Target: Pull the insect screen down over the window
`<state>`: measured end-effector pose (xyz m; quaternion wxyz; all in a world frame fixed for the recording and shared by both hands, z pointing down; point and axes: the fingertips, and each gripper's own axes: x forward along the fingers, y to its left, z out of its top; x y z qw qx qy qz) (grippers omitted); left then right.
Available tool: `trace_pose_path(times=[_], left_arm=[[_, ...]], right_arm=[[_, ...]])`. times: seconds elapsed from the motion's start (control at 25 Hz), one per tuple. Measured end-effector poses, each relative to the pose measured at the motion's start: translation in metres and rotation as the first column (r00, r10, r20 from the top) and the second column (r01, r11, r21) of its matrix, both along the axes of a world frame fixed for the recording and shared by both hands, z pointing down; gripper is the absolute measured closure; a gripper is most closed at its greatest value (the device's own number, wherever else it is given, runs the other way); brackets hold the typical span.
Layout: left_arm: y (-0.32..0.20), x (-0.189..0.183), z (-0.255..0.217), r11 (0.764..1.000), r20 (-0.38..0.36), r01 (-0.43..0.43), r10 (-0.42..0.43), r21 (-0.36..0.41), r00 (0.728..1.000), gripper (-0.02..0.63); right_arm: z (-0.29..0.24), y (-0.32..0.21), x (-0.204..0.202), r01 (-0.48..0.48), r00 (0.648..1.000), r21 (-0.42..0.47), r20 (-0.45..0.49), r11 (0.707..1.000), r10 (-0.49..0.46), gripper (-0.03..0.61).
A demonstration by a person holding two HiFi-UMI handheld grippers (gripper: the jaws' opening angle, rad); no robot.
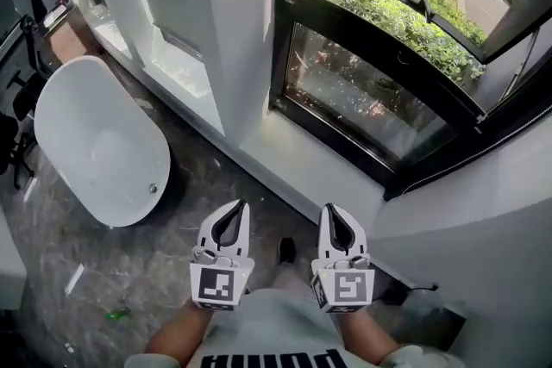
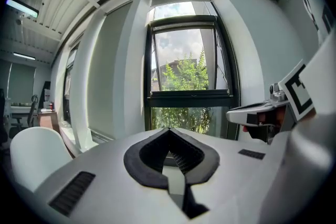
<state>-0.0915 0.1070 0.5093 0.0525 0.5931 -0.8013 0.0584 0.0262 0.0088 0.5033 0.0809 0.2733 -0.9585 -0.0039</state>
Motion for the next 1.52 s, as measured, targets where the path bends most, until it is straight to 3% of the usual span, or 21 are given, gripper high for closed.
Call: trace_pose_path(times=[0.32,0.52,0.84,1.52], left_arm=[[0.087,0.024,0.015,1.0,-0.063,-0.015,0.015,-0.005,0.998,0.601],[0.116,0.032,0.027,1.0,-0.033,-0.017,0.017,0.0,0.999,0.601],[0.139,0.034,0.047,1.0,-0.023,-0.018,0.018,-0.007,1.0,0.601],[0.141,0.025,0.04,1.0,-0.022,-0.017,0.017,0.011,1.0,0.601]], right_arm=[[0.011,0.096,0.027,-0.006,1.0,-0.031,-0.021,0.999,0.006,0.572],[0.025,0.124,0.039,-0.016,1.0,-0.039,-0.016,0.999,0.016,0.572],[0.051,0.145,0.045,-0.054,0.998,-0.071,-0.023,0.996,0.053,0.575],[0.046,0.15,0.032,-0.057,0.998,-0.053,-0.008,0.997,0.057,0.575]])
